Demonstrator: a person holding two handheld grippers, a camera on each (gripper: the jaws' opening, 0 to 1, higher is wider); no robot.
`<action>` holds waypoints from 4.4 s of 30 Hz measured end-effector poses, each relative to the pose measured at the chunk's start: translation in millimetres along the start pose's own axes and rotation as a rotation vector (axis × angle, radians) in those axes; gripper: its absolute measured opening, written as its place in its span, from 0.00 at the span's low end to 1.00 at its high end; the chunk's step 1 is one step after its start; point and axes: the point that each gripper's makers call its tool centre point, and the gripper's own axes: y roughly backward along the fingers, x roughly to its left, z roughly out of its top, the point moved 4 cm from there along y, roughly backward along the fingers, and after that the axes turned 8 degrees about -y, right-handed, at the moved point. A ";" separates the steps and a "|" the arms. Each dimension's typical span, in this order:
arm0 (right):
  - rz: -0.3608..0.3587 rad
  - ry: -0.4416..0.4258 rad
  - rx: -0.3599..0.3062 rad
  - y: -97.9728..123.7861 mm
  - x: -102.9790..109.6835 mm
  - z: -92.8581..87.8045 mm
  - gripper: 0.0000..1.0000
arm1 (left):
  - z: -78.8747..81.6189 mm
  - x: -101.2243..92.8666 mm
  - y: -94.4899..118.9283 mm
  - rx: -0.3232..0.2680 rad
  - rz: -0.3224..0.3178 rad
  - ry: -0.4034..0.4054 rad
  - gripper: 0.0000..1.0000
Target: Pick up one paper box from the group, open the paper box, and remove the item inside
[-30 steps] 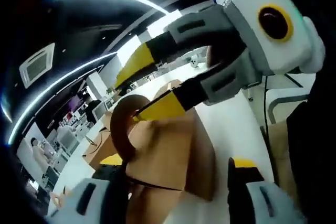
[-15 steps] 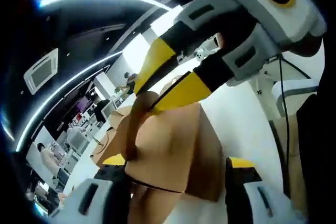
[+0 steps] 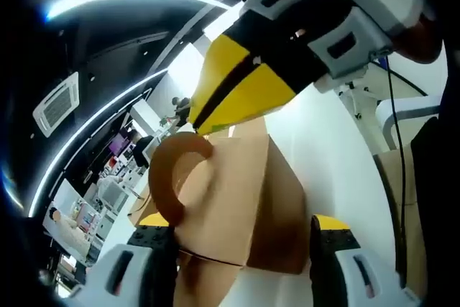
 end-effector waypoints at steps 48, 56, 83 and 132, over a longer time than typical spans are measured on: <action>0.163 0.143 0.138 -35.8 -10.2 -3.9 0.12 | -1.8 1.4 -2.2 0.055 0.051 -0.022 0.73; 0.152 0.144 0.124 -24.7 -11.1 2.2 0.11 | -2.1 2.7 -3.5 0.087 0.069 -0.024 0.72; 0.111 0.091 0.087 -6.0 -5.4 -0.1 0.03 | -4.4 2.8 -3.3 0.064 0.034 -0.042 0.76; 0.403 0.047 0.157 14.6 77.9 -39.4 0.03 | 3.7 -4.6 7.8 -0.113 -0.241 0.097 0.89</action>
